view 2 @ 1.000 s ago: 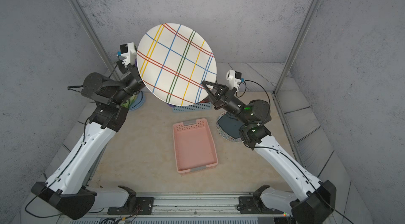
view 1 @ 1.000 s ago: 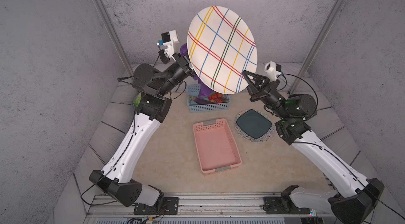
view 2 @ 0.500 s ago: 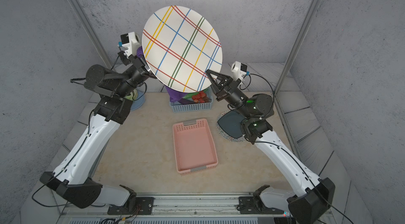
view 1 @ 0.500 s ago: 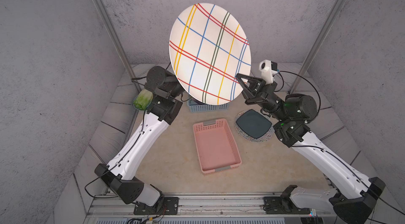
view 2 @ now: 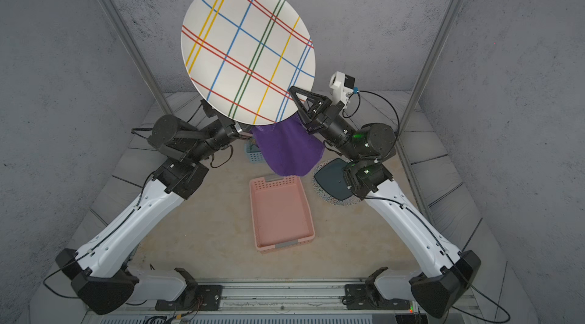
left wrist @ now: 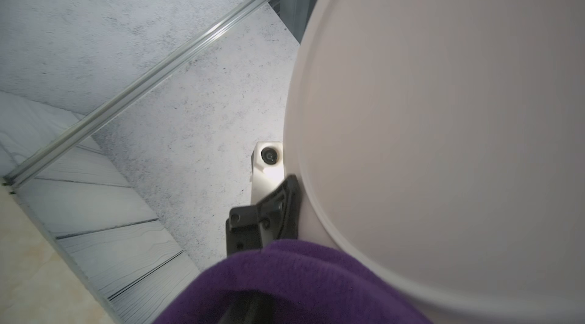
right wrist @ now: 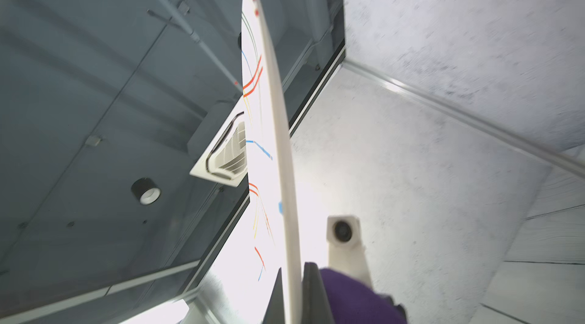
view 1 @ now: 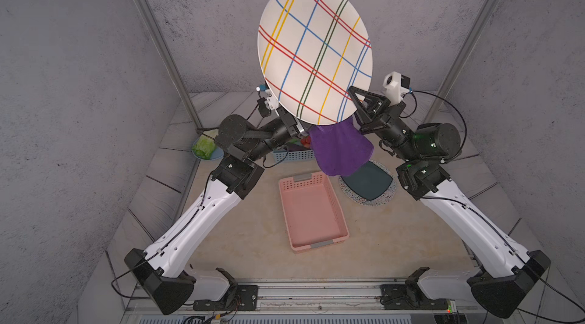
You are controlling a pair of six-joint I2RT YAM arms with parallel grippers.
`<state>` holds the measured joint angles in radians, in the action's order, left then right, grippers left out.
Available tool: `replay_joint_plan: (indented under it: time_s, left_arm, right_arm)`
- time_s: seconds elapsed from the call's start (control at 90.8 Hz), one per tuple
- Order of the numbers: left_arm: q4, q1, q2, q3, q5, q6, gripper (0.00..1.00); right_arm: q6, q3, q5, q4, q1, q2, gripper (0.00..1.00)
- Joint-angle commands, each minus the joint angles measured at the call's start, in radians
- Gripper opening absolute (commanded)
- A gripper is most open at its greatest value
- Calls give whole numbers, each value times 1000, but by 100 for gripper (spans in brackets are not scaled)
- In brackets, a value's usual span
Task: Wipe the wet plate dry
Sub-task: Wipe the plate with towel.
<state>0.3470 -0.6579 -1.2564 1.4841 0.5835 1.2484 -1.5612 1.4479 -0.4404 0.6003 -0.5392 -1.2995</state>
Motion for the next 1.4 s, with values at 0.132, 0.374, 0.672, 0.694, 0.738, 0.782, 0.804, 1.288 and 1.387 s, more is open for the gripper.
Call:
replay_joint_plan:
  time_s: [0.132, 0.374, 0.672, 0.694, 0.738, 0.782, 0.804, 1.288, 1.387]
  left_arm:
    - [-594, 6, 138, 191, -78, -536, 0]
    - [-882, 7, -5, 362, -163, -796, 0]
    - [-1003, 75, -115, 481, -402, -909, 0]
    - [-1009, 90, -120, 492, -401, -918, 0]
    - [-1035, 120, -131, 514, -399, -933, 0]
    - [-1055, 150, -138, 534, -395, -945, 0]
    - [-1059, 162, -140, 540, -390, -950, 0]
    - [-936, -39, -115, 393, -203, -915, 0]
    - [-940, 85, -82, 413, -213, -831, 0]
  right_arm:
    - [171, -59, 7, -261, 46, 92, 0]
    - [300, -89, -39, -394, 35, 141, 0]
    - [421, -116, -148, -463, -34, 209, 0]
    - [435, -128, -145, -480, -54, 221, 0]
    - [468, -153, -137, -510, -90, 246, 0]
    - [498, -177, -125, -548, -130, 268, 0]
    - [517, -185, -121, -565, -146, 277, 0]
    - [402, -57, 22, -417, -135, 215, 0]
    - [413, -98, 25, -444, -135, 243, 0]
